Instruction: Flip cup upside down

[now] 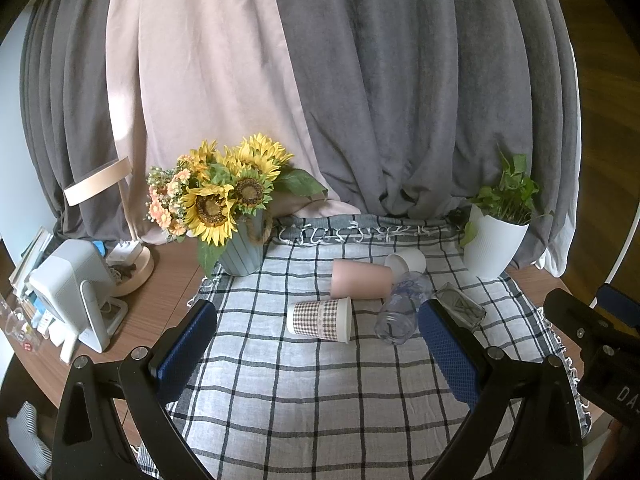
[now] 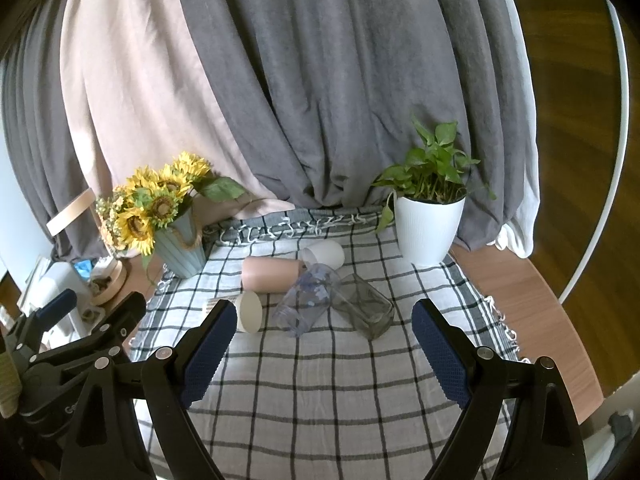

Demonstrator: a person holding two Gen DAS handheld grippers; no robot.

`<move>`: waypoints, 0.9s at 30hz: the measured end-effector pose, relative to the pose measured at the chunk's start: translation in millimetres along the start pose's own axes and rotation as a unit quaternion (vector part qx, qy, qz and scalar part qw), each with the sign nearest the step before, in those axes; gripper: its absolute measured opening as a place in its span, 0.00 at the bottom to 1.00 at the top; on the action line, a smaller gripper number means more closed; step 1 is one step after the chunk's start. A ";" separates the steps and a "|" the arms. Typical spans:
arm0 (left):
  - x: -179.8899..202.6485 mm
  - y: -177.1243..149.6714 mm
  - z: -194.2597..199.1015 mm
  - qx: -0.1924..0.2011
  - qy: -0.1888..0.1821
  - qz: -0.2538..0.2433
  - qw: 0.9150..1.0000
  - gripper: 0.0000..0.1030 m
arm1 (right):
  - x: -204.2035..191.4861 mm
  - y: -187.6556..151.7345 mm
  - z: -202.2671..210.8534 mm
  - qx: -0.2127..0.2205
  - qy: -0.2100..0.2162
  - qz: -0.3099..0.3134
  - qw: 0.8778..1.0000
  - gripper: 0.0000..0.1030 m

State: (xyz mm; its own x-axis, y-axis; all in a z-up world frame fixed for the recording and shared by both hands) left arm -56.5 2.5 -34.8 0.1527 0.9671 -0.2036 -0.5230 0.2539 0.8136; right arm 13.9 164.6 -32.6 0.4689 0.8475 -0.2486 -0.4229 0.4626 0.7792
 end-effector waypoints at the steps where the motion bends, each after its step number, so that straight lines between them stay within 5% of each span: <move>1: 0.2 0.1 -0.1 0.001 0.000 0.000 1.000 1.00 | -0.4 0.3 0.0 0.000 0.000 0.000 1.000 0.87; 23: -0.5 -2.3 -5.7 -0.005 -0.017 -0.011 1.000 1.00 | -3.0 1.0 -3.0 -0.003 0.004 0.004 1.000 0.87; 27: -4.2 -7.3 -19.5 -0.032 -0.005 -0.007 0.999 1.00 | -8.0 -1.4 -15.2 -0.020 0.013 0.014 1.000 0.87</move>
State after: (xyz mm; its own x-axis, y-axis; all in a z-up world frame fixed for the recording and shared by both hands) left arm -69.7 -3.1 -50.5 0.1680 0.9633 -0.2092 -0.5738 0.2681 0.7739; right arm -1.0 161.1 -40.4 0.4363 0.8668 -0.2414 -0.4671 0.4475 0.7626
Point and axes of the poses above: each gripper's, at about its wrist camera, not at the fingertips, and z roughly against the way its jaws point, x to its right, y to its top, the point moved 7 cm from there along -z, roughly the way its jaws point, and after that the axes turned 12 degrees about -z, right-handed, at the moved point
